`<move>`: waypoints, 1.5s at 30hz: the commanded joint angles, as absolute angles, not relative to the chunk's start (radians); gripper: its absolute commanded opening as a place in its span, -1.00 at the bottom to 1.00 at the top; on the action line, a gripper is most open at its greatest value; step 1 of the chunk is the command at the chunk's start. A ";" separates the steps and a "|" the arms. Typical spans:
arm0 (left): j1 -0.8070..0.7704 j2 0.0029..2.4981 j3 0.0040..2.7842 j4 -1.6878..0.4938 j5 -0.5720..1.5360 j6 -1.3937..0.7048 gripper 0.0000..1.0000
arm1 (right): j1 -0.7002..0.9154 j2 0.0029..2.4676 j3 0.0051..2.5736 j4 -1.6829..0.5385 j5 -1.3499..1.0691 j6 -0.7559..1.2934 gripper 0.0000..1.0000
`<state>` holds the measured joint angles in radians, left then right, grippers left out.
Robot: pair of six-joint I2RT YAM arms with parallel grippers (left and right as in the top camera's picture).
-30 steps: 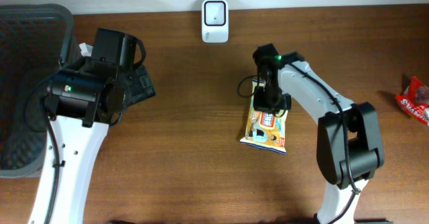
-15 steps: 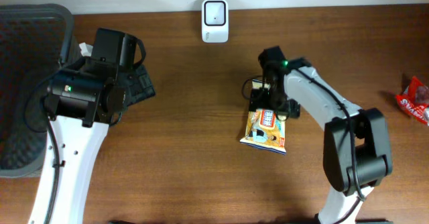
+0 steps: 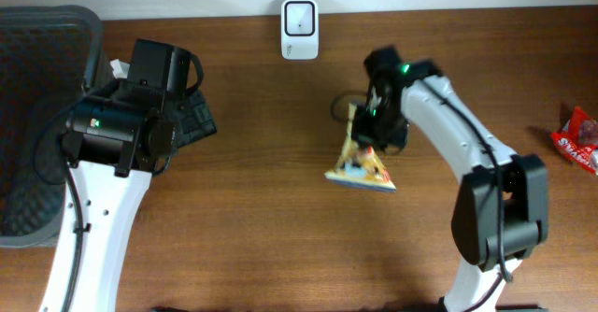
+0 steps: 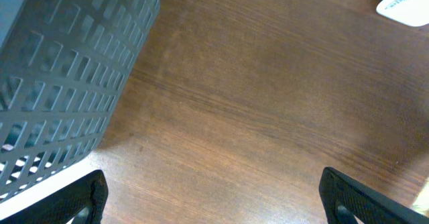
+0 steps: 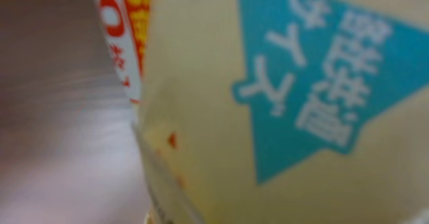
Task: Scan the item barcode
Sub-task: 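Lift the yellow packet up to the scanner and hold it there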
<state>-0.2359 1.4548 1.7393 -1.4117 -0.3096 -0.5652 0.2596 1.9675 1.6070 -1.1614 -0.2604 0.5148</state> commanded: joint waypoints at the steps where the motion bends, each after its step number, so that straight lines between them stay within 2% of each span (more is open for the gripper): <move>1: -0.233 1.440 1.748 -1.412 -0.310 -0.563 0.98 | 0.204 1.952 1.795 -1.259 -0.597 0.654 -0.92; 3: -0.233 1.440 1.748 -1.412 -0.310 -0.563 0.98 | 0.169 1.952 1.823 -1.348 -0.730 0.841 -0.92; 4: -0.233 1.440 1.748 -1.412 -0.310 -0.563 0.98 | 0.148 1.952 1.822 -1.382 -0.822 0.871 -0.92; 6: -0.233 1.440 1.748 -1.412 -0.310 -0.563 0.98 | 0.125 1.952 1.822 -1.422 -0.959 0.870 -0.92; 7: -0.233 1.440 1.748 -1.412 -0.310 -0.563 0.98 | 0.109 1.952 1.822 -1.500 -1.102 0.869 -0.92; 10: -0.233 1.440 1.748 -1.412 -0.310 -0.563 0.98 | 0.105 1.952 1.822 -1.576 -1.275 0.869 -0.92; 13: -0.233 1.440 1.748 -1.412 -0.310 -0.563 0.98 | 0.105 1.952 1.822 -1.575 -1.496 0.687 -0.92; 18: -0.233 1.440 1.748 -1.412 -0.310 -0.563 0.98 | 0.105 1.952 1.822 -1.576 -1.481 0.223 -0.92; 23: -0.233 1.440 1.748 -1.412 -0.310 -0.563 0.98 | 0.106 1.952 1.822 -1.576 -1.421 -0.024 -0.92; 27: -0.233 1.440 1.748 -1.412 -0.310 -0.563 0.98 | 0.106 1.952 1.822 -1.699 -1.390 -0.229 -0.92; 30: -0.233 1.440 1.748 -1.412 -0.310 -0.563 0.98 | 0.140 1.949 1.822 -1.699 -1.274 -0.228 -0.92; 34: -0.233 1.440 1.748 -1.412 -0.310 -0.563 0.98 | 0.200 1.949 1.822 -1.699 -1.287 -0.228 -0.92; 40: -0.233 1.440 1.748 -1.412 -0.310 -0.563 0.98 | 0.189 1.949 1.822 -1.653 -1.332 -0.167 -0.92; 43: -0.233 1.440 1.748 -1.412 -0.310 -0.563 0.98 | 0.192 1.951 1.822 -1.473 -1.090 -0.133 -0.92; 45: -0.233 1.440 1.748 -1.412 -0.310 -0.563 0.98 | 0.200 1.953 1.821 -1.311 -0.676 0.083 -0.92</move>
